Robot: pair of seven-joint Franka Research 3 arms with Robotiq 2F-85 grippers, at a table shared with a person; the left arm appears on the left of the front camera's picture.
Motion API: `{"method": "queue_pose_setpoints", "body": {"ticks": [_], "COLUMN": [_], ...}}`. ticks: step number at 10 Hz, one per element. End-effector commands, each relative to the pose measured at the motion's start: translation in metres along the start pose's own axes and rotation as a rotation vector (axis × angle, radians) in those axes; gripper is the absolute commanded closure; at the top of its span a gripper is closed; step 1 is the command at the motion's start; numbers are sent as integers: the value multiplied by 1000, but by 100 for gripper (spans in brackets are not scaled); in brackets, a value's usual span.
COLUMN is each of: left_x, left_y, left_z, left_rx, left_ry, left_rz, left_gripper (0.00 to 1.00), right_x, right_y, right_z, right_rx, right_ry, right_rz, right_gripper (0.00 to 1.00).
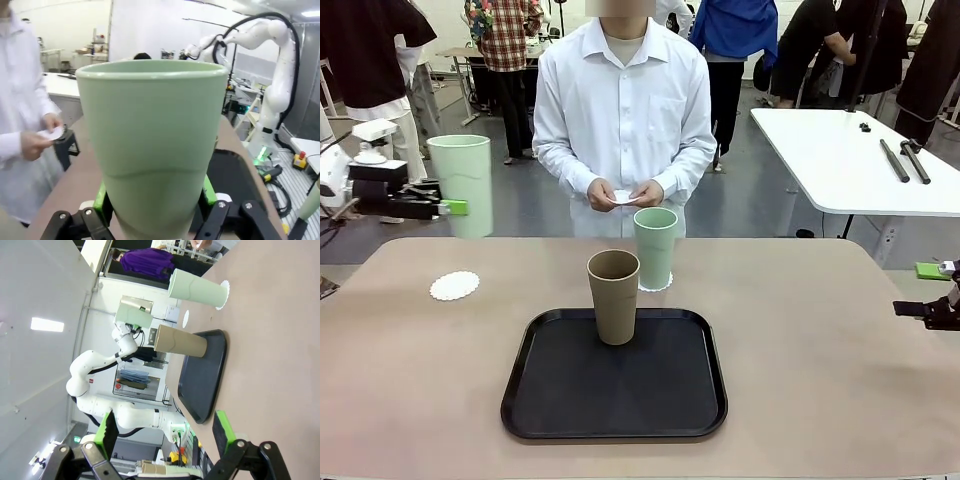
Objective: Place coasters on the table and set cups on them.
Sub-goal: Take one Reusable plastic cup from the Flat Tray and place it on a coaster set by the human.
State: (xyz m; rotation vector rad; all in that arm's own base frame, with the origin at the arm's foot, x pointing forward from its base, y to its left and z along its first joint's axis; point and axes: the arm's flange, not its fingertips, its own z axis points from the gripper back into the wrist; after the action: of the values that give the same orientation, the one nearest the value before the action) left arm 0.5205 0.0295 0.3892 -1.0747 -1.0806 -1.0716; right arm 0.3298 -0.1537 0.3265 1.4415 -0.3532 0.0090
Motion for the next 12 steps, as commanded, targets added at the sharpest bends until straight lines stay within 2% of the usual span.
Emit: {"method": "queue_pose_setpoints", "body": {"ticks": [1,5,8,9,10,12], "left_x": [-3,-21,-21,-13,-26,-26], "left_y": [25,48,49,42,45,45], "left_z": [26,63,66,57,63,63], "left_rx": [4,-30,-61,-48,-33,-33], "left_ry": [-17,6,12,30,13,13], "left_rz": [-61,-174,-158,-91,-153,-153], "left_gripper": [17,17,17,17,17,17], "right_x": [0,0,0,0,0,0], "right_y": [1,1,1,1,1,1], "right_z": [-1,-1,-1,-1,-1,-1], "right_rx": [8,8,8,8,8,8], "right_ry": [1,1,1,1,1,1], "right_rz": [3,3,3,3,3,3], "right_gripper": [0,0,0,0,0,0]}}
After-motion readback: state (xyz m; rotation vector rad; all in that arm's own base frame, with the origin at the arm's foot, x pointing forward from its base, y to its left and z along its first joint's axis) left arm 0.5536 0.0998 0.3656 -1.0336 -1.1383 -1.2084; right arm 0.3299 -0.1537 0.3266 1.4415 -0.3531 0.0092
